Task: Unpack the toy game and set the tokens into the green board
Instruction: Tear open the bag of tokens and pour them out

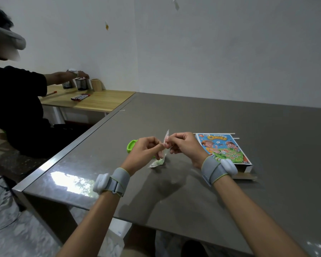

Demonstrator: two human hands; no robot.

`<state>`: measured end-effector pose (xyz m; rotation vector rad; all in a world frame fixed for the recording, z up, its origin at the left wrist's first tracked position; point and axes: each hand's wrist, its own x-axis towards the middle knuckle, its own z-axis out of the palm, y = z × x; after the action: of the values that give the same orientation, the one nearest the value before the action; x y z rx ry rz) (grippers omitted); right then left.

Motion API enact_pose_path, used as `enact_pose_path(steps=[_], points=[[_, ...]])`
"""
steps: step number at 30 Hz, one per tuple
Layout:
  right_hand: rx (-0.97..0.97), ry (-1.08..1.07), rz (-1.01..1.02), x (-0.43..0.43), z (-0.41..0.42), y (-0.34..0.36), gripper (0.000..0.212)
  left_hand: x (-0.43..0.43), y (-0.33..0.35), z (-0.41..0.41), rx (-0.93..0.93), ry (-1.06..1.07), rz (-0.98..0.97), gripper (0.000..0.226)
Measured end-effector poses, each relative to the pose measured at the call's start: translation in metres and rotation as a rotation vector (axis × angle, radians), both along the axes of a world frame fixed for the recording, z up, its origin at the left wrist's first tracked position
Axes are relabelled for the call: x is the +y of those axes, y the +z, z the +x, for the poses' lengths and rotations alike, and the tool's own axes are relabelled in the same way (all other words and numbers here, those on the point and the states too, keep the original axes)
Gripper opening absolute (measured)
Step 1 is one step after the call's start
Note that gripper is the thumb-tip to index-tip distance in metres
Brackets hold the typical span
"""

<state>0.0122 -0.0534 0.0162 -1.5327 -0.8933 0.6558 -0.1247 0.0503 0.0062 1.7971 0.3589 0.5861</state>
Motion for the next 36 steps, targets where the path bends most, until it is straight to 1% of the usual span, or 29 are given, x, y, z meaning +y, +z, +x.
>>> enact_pose_path(steps=[3,6,9,11,12,14,16,18,20,23,25,26,29,31,33,35,36], points=[[-0.012,0.0,-0.008,0.0,0.001,-0.001,0.024,0.001,0.001,0.001,0.014,0.017,0.024,0.016],[-0.011,0.025,-0.019,-0.001,0.0,-0.002,0.023,0.001,0.002,0.001,0.033,0.027,0.066,0.018],[-0.016,0.065,-0.04,-0.001,-0.005,-0.002,0.025,0.0,0.001,0.003,0.075,0.015,0.157,0.027],[-0.009,0.083,-0.062,-0.002,-0.009,-0.002,0.028,-0.003,0.001,0.004,0.087,-0.023,0.155,0.034],[-0.005,0.083,-0.076,-0.003,-0.009,-0.001,0.03,-0.006,0.0,0.004,0.076,-0.038,0.101,0.036],[0.038,0.076,-0.079,-0.003,-0.01,-0.001,0.033,-0.01,-0.002,0.006,0.023,-0.026,-0.115,0.037],[0.149,0.074,-0.026,-0.003,-0.011,-0.002,0.034,-0.015,-0.004,0.009,-0.058,0.004,-0.327,0.032],[0.254,0.079,0.061,-0.001,-0.015,-0.004,0.034,-0.019,-0.004,0.013,-0.142,-0.02,-0.463,0.027],[0.298,0.085,0.134,0.001,-0.018,-0.007,0.034,-0.023,-0.001,0.014,-0.22,-0.079,-0.555,0.031],[0.272,0.086,0.176,0.001,-0.018,-0.01,0.034,-0.029,0.001,0.016,-0.308,-0.154,-0.663,0.044],[0.269,0.098,0.196,-0.002,-0.017,-0.011,0.035,-0.032,0.002,0.015,-0.333,-0.154,-0.715,0.049],[0.285,0.11,0.213,-0.003,-0.017,-0.012,0.036,-0.033,0.002,0.015,-0.343,-0.156,-0.752,0.047],[0.387,0.176,0.253,-0.007,-0.016,-0.014,0.036,-0.029,0.003,0.013,-0.369,-0.169,-0.894,0.028],[0.384,0.183,0.238,-0.01,-0.015,-0.014,0.037,-0.025,0.001,0.015,-0.372,-0.119,-0.884,0.027],[0.324,0.157,0.189,-0.014,-0.011,-0.011,0.038,-0.023,-0.001,0.016,-0.339,-0.076,-0.789,0.028],[0.248,0.121,0.125,-0.018,-0.004,-0.004,0.041,-0.019,0.001,0.014,-0.255,-0.068,-0.608,0.03],[0.201,0.109,0.086,-0.02,0.0,0.001,0.042,-0.016,0.003,0.012,-0.194,-0.089,-0.487,0.033]])
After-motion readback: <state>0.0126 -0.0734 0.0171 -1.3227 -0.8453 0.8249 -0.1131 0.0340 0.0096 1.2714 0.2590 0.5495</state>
